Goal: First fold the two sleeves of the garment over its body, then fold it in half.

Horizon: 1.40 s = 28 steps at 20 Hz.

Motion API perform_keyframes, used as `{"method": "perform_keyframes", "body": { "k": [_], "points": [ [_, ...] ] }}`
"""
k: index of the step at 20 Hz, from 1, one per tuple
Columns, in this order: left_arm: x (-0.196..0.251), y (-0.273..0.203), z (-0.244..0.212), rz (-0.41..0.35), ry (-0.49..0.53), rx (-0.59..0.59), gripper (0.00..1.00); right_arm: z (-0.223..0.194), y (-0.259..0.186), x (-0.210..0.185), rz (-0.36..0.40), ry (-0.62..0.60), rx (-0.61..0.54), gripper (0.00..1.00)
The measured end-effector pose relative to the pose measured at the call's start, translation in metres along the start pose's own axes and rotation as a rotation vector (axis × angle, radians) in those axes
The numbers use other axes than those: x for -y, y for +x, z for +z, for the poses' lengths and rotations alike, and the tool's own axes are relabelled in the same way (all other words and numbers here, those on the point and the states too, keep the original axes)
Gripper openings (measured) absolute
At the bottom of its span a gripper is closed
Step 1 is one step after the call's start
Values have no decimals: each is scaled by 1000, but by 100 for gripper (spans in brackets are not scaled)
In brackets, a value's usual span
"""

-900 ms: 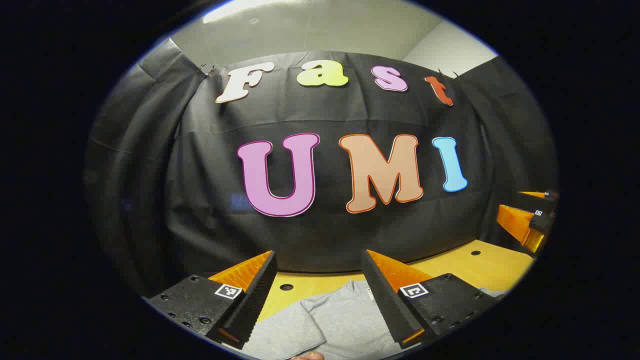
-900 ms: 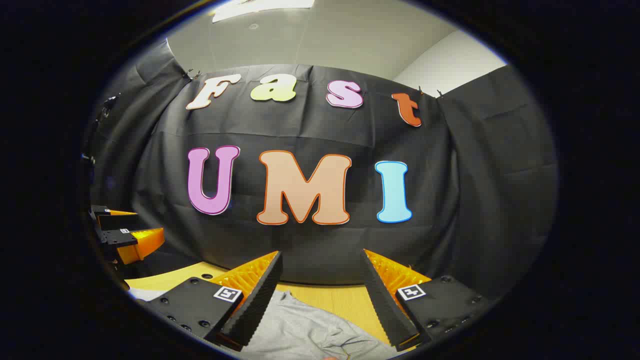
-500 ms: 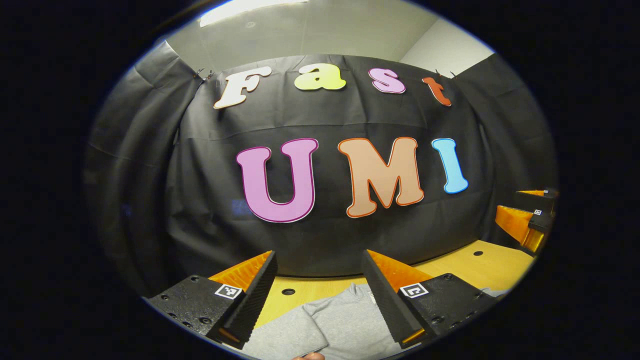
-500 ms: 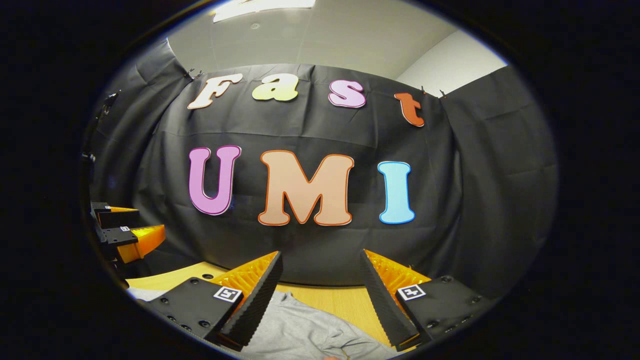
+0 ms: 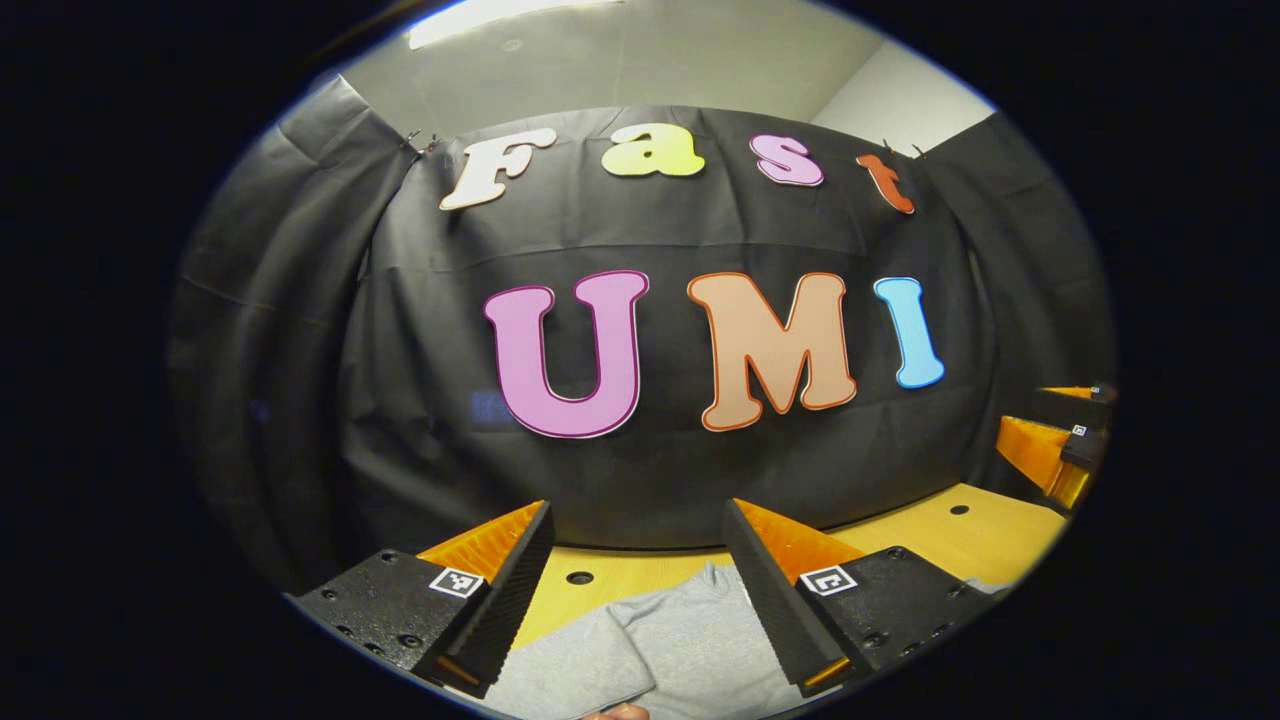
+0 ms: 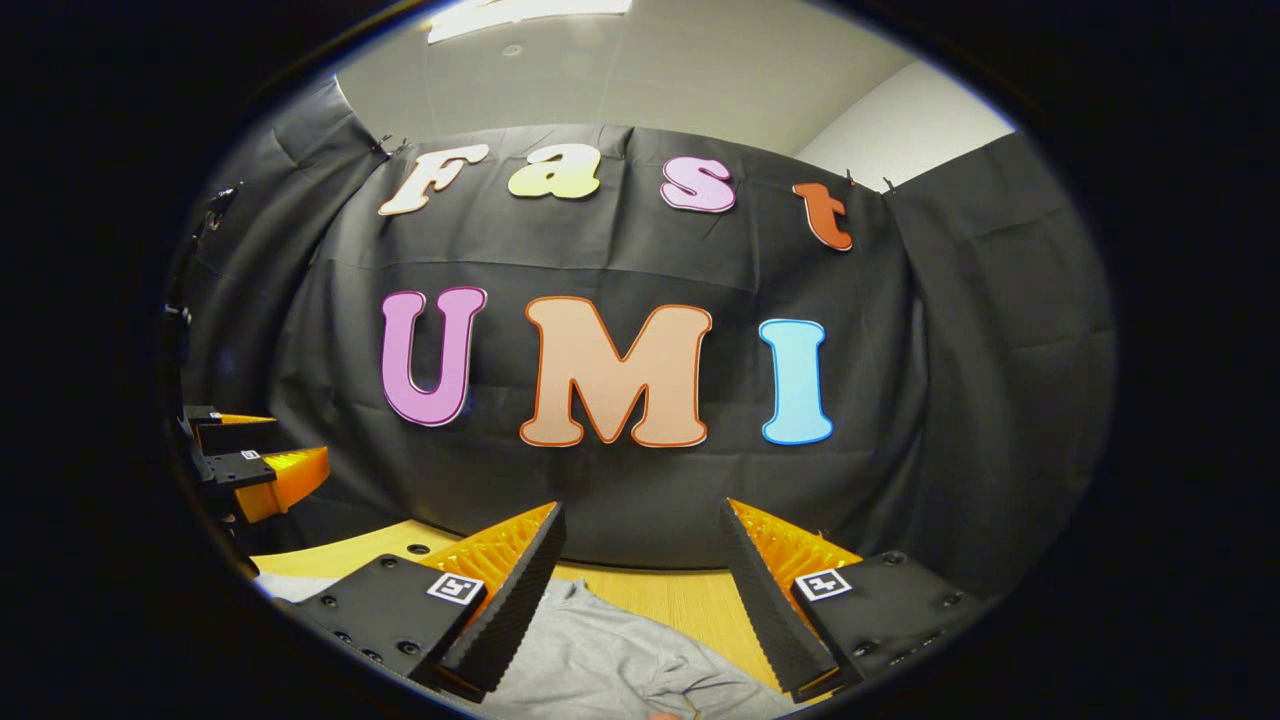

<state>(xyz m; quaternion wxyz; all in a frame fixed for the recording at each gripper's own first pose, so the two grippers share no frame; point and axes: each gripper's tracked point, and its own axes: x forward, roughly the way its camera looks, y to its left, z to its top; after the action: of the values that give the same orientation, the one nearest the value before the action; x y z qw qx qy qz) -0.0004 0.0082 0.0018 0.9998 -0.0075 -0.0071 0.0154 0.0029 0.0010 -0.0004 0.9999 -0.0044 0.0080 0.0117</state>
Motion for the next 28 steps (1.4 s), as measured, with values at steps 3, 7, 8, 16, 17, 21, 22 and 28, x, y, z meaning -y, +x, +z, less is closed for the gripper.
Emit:
{"method": "perform_keyframes", "body": {
  "k": [3,7,8,16,17,21,22,28],
  "points": [
    [-2,0,-3,2,-4,-7,98,-4,-1,2,0,-8,-8,97],
    [-3,1,-3,-2,7,-5,98,-13,-9,20,8,-39,-40,96],
    [-2,1,-3,-4,8,-6,98,-17,-11,31,-3,-52,-51,97],
    [24,10,-1,-63,33,-1,100,-69,-38,114,-79,-103,-205,97],
    [30,11,-1,-74,33,-1,98,-78,-42,122,-82,-106,-232,97],
    [56,13,-3,-128,22,-10,96,-96,-59,154,-105,-120,-303,97],
    [61,13,-2,-137,19,-10,98,-101,-65,163,-110,-127,-324,97],
    [79,16,-6,-174,8,-20,98,-147,-113,221,-163,-144,-486,97]
  ]
}}
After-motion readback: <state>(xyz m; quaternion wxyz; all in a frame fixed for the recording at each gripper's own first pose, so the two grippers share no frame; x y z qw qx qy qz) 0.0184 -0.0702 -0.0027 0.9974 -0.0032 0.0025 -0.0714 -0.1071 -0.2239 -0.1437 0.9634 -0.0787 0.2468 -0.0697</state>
